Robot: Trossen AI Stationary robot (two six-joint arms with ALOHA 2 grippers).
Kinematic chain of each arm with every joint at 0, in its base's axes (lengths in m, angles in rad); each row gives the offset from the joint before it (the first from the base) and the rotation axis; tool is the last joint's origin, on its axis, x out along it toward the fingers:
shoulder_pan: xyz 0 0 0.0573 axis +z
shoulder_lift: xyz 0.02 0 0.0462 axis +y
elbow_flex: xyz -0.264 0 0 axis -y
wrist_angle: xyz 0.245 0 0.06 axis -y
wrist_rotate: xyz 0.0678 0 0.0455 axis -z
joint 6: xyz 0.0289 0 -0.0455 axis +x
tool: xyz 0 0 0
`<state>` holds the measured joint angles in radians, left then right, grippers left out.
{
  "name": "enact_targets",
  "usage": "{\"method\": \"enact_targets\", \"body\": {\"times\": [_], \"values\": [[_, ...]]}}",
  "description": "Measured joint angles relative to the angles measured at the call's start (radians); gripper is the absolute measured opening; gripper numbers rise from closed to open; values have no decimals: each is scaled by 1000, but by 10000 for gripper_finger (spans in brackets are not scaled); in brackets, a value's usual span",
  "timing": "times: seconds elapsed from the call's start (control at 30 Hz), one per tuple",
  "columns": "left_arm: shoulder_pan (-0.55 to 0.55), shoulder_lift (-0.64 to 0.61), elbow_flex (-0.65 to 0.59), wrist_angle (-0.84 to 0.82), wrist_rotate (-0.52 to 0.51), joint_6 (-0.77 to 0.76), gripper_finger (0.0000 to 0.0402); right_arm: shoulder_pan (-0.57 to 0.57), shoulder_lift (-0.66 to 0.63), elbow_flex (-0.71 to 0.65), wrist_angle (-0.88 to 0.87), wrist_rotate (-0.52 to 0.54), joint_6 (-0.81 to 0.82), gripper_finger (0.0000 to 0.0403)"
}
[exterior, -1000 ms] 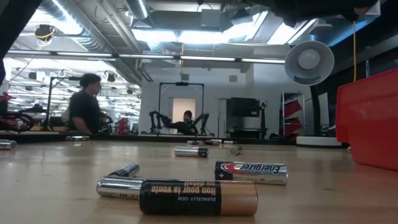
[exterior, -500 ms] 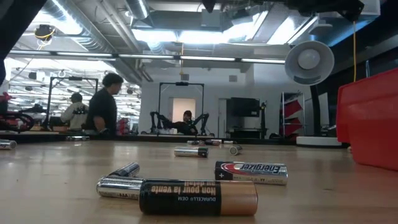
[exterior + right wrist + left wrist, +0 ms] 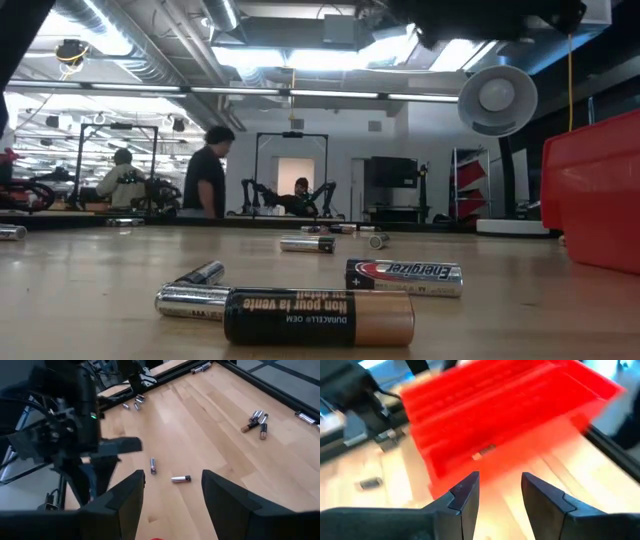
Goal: Sort batteries
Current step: Adjust the red bins
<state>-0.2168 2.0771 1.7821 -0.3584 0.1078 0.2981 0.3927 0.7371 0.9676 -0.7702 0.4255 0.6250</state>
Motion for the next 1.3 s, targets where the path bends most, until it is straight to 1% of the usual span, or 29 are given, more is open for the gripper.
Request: {"method": "enact_targets", "body": {"times": [0.1, 0.23, 0.4, 0.5, 0.6, 0.67, 0.73, 0.8, 0.87, 0.93, 1.03, 1.1, 1.17, 1.3], "values": [[-34, -34, 2, -170, -5, -29, 137, 0, 0, 0, 27, -14, -2, 199], [-104, -42, 0, -387, -7, -141, 137, 0, 14, 0, 60, -54, -28, 199], [-229, -48, 0, -512, -4, -260, 137, 1, 72, 0, 131, -109, -79, 199], [-290, -48, 0, -515, -21, -355, 137, 1, 126, 0, 194, -173, -120, 199], [-324, -48, 0, -507, -83, -471, 137, 1, 188, 0, 256, -254, -154, 199], [-340, -47, -5, -487, -110, -505, 137, 1, 226, 0, 302, -290, -161, 199], [-349, -42, -9, -493, -134, -499, 137, 1, 262, 0, 348, -313, -156, 199], [-354, -30, -20, -492, -152, -449, 137, 9, 301, 0, 398, -323, -129, 199], [-353, -19, -52, -470, -157, -396, 137, 32, 336, 0, 447, -308, -106, 199], [-343, -18, -101, -421, -158, -396, 137, 50, 370, 0, 504, -276, -71, 199], [-331, -18, -160, -348, -160, -423, 137, 81, 403, 0, 558, -260, -24, 199], [-330, -18, -183, -313, -161, -414, 137, 101, 408, 1, 553, -260, 29, 199], [-334, -21, -207, -283, -160, -391, 137, 122, 408, 21, 491, -259, 106, 199], [-348, -35, -248, -288, -161, -336, 137, 169, 411, 114, 258, -206, 315, 199]]}}
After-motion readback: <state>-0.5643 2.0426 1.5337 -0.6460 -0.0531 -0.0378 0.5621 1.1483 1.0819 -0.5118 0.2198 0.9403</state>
